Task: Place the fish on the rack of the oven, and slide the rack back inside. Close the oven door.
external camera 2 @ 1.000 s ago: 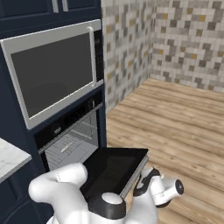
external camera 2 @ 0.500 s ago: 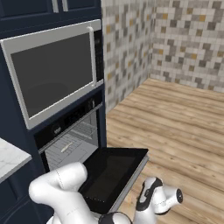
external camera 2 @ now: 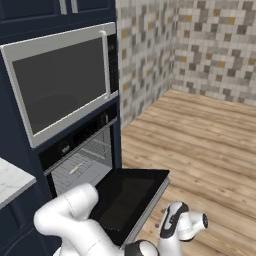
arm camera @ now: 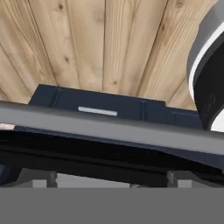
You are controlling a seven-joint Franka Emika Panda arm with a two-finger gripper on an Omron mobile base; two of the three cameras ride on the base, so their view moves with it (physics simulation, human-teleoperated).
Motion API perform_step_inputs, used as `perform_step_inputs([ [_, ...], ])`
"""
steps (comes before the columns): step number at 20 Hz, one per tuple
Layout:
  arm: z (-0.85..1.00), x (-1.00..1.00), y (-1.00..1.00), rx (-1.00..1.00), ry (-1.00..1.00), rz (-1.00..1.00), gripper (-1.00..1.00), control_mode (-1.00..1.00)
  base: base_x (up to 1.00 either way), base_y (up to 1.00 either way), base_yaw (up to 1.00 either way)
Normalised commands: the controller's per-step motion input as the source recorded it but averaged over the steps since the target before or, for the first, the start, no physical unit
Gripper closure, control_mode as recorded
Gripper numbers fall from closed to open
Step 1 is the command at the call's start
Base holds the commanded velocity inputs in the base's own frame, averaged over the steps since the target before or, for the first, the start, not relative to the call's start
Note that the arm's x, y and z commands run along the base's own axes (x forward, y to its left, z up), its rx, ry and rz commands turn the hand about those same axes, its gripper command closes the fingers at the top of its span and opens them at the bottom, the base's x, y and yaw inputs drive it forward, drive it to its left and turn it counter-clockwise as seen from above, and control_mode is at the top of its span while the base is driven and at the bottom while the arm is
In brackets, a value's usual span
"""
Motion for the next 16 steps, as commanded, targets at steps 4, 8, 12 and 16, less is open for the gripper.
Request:
perform_step_inputs([
  [4, -0.59, 0.3, -0.04, 0.09, 0.02, 0.11, -1.0, -1.0, 0.0, 0.0, 0.0],
  [8, -0.73, 0.36, -0.03, 0.08, 0.0, 0.11, -1.0, -1.0, 0.0, 0.0, 0.0],
  [12, -0.84, 0.32, -0.07, 0.07, 0.0, 0.11, -1.0, -1.0, 0.0, 0.0, 0.0],
  [16, -0.87, 0.27, -0.09, 0.07, 0.0, 0.11, -1.0, -1.0, 0.0, 0.0, 0.0],
])
